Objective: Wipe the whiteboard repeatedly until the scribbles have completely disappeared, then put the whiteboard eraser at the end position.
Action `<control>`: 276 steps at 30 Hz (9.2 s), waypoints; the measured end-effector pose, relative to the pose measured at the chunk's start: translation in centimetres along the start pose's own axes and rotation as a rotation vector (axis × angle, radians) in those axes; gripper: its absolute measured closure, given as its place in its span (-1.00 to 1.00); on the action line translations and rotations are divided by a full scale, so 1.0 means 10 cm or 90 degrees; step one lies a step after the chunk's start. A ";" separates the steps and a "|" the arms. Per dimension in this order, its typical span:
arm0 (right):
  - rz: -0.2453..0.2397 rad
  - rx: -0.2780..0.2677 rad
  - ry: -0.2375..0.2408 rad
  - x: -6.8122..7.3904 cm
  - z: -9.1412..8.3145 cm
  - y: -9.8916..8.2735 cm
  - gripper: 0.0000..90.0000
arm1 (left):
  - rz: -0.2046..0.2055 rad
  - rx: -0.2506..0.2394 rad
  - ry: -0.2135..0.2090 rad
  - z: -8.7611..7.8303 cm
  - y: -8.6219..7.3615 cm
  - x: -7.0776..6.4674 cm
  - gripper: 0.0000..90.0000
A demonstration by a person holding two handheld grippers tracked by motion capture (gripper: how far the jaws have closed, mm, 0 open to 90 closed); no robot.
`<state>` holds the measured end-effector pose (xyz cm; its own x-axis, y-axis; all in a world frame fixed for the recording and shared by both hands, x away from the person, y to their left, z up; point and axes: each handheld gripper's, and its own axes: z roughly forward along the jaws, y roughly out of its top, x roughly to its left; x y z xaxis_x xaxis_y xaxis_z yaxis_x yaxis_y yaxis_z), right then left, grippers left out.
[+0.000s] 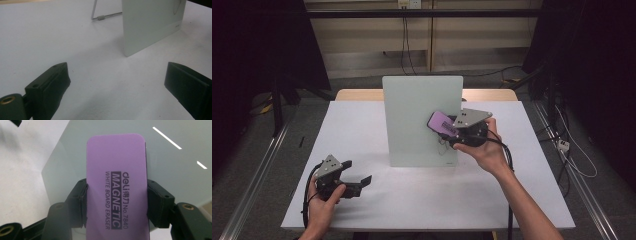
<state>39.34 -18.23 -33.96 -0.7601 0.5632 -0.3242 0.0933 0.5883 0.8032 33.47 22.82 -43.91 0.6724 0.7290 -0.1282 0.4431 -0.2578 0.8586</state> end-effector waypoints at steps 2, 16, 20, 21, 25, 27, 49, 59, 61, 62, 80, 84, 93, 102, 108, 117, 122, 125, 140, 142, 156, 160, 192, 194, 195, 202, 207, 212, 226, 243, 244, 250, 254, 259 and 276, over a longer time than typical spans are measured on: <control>0.005 -0.010 -0.012 -0.04 -0.03 0.02 -0.08 | -0.002 0.000 0.000 0.00 0.00 0.00 -0.87; -0.009 0.011 0.003 0.14 0.08 -0.13 -0.08 | 0.002 0.001 0.000 0.00 0.01 -0.01 -0.87; -0.010 0.018 0.013 0.20 0.12 -0.17 -0.08 | 0.000 0.000 -0.001 0.00 0.00 0.00 -0.87; -0.011 0.018 0.015 0.21 0.13 -0.18 -0.08 | 0.000 -0.001 0.000 0.00 0.00 0.00 -0.87; -0.016 0.026 0.027 0.28 0.19 -0.24 -0.08 | 0.000 -0.001 0.001 -0.01 0.00 0.00 -0.87; -0.020 0.032 0.034 0.32 0.21 -0.26 -0.08 | 0.000 -0.001 0.000 -0.01 0.00 0.00 -0.87; -0.024 0.042 0.039 0.31 0.21 -0.24 -0.08 | 0.002 0.000 -0.001 0.00 0.00 0.00 -0.87; -0.013 0.015 0.001 0.16 0.11 -0.11 -0.08 | 0.001 0.000 -0.001 0.00 0.00 0.00 -0.87; -0.020 0.015 -0.006 0.18 0.11 -0.12 -0.08 | 0.000 -0.001 0.000 0.00 0.00 0.00 -0.87; -0.022 0.015 -0.008 0.19 0.11 -0.12 -0.08 | 0.000 0.000 0.000 0.00 0.00 0.00 -0.87; -0.045 0.058 0.045 0.45 0.30 -0.32 -0.08 | 0.004 0.003 -0.001 0.00 0.00 -0.02 -0.87; -0.042 0.065 0.062 0.50 0.35 -0.37 -0.08 | 0.004 0.003 -0.001 0.00 0.00 -0.01 -0.87; -0.044 0.065 0.058 0.48 0.33 -0.33 -0.08 | 0.002 0.003 -0.002 0.00 0.00 -0.01 -0.87; -0.027 0.041 0.031 0.33 0.23 -0.23 -0.08 | 0.002 0.003 -0.003 0.01 0.00 -0.01 -0.87; -0.032 0.029 0.011 0.29 0.20 -0.17 -0.08 | 0.002 0.003 0.000 0.00 0.00 0.00 -0.87; -0.044 0.030 0.018 0.38 0.26 -0.23 -0.08 | 0.001 0.003 -0.003 0.01 0.00 -0.01 -0.87; -0.048 0.043 0.040 0.47 0.33 -0.30 -0.08 | -0.001 0.004 -0.003 0.01 0.00 -0.01 -0.87; -0.058 0.059 0.055 0.55 0.38 -0.36 -0.08 | 0.003 0.003 -0.003 0.01 0.00 -0.02 -0.87; -0.083 0.093 0.086 0.73 0.51 -0.46 -0.08 | 0.002 0.002 -0.001 0.00 0.00 0.00 -0.87; -0.084 0.091 0.077 0.70 0.49 -0.44 -0.08 | 0.001 0.000 -0.002 0.00 0.00 0.00 -0.87; -0.062 0.034 0.008 0.37 0.23 -0.25 -0.08 | 0.001 -0.001 0.000 0.00 0.00 0.00 -0.87; -0.071 0.047 0.019 0.45 0.28 -0.32 -0.08 | 0.001 -0.002 0.000 -0.01 0.00 -0.01 -0.87; -0.081 0.068 0.102 0.83 0.79 -0.04 -0.08 | 0.001 -0.001 -0.002 -0.01 0.00 -0.01 -0.87; -0.077 0.071 0.107 0.86 0.84 -0.03 -0.08 | 0.003 0.000 -0.002 -0.01 0.00 -0.01 -0.87; -0.076 0.071 0.110 0.89 0.86 -0.03 -0.08 | 0.003 -0.001 -0.004 -0.01 0.00 -0.01 -0.87; -0.079 0.101 0.137 1.10 1.06 0.00 -0.08 | -0.005 -0.006 -0.003 -0.04 -0.01 0.04 -0.87; -0.080 0.110 0.153 1.14 1.10 -0.05 -0.08 | -0.003 -0.009 -0.003 -0.04 -0.01 0.04 -0.87; -0.053 0.083 0.179 1.05 1.00 -0.06 -0.08 | -0.007 -0.006 -0.001 -0.03 -0.01 0.02 -0.87; -0.006 0.108 0.241 0.96 0.86 -0.15 -0.08 | -0.007 -0.002 -0.001 -0.03 -0.02 0.05 -0.87; 0.014 0.138 0.317 0.87 0.66 -0.19 -0.08 | 0.002 -0.003 0.004 -0.07 -0.02 0.00 -0.87; 0.014 0.139 0.323 0.86 0.65 -0.19 -0.08 | -0.001 -0.003 0.005 -0.07 -0.02 0.00 -0.87; 0.008 0.155 0.345 0.85 0.56 -0.21 -0.08 | -0.004 0.001 0.007 -0.05 -0.02 -0.01 -0.87; 0.009 0.163 0.356 0.82 0.53 -0.25 -0.08 | -0.002 0.007 0.004 -0.02 -0.02 -0.01 -0.87; 0.001 0.188 0.367 0.84 0.55 -0.28 -0.08 | 0.003 0.004 0.003 -0.01 -0.01 -0.01 -0.87; -0.017 0.231 0.389 0.97 0.60 -0.33 -0.08 | 0.001 0.002 0.000 -0.04 -0.02 0.00 -0.87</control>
<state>35.54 -11.23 -42.74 -0.9800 0.1814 0.0821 0.1965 0.8138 0.5469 33.19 23.11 -43.88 0.6729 0.7289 -0.1258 0.4439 -0.2619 0.8569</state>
